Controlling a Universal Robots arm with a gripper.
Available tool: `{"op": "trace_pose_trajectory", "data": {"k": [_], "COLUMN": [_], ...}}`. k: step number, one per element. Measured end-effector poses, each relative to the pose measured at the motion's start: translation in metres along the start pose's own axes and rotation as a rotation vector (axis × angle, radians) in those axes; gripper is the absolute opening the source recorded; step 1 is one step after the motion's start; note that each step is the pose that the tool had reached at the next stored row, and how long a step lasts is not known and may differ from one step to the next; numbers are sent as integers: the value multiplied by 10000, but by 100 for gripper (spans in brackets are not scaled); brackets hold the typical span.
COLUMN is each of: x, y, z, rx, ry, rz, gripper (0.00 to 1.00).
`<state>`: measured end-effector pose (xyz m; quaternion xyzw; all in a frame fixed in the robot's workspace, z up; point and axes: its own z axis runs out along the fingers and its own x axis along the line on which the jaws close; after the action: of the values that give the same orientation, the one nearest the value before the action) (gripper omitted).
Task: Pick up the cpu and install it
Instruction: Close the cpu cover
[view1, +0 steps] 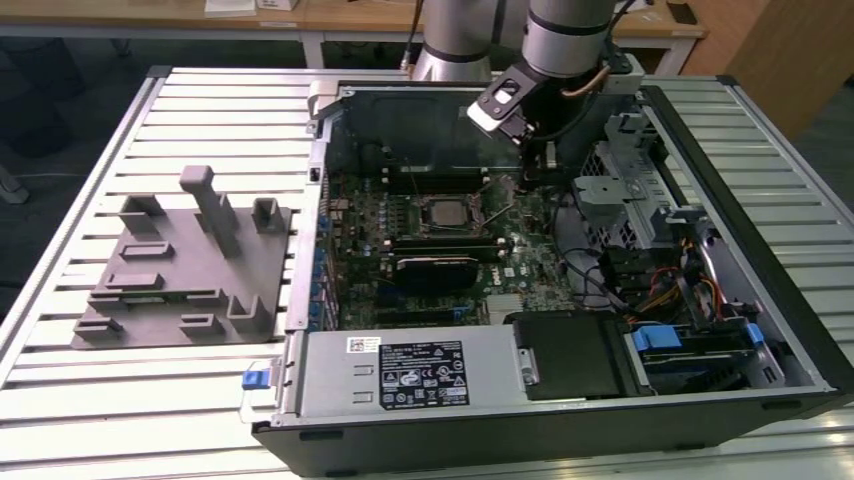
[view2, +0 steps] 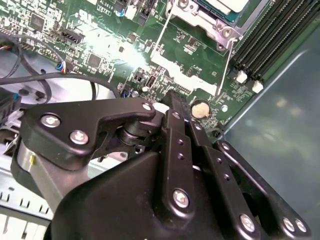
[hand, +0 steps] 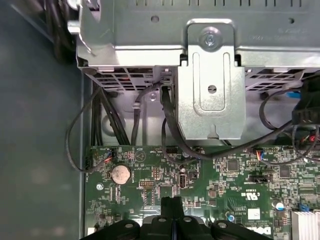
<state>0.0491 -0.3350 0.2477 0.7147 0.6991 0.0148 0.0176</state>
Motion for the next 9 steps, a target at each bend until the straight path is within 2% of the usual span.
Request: {"op": "trace_pose_trajectory", "data": {"k": [2,9], "x": [0,0], "y": [-1,-25], "z": [29,32], "rx": [18,19], "ry": [-1,0], "rz": [2,2], "gripper": [11,11]}}
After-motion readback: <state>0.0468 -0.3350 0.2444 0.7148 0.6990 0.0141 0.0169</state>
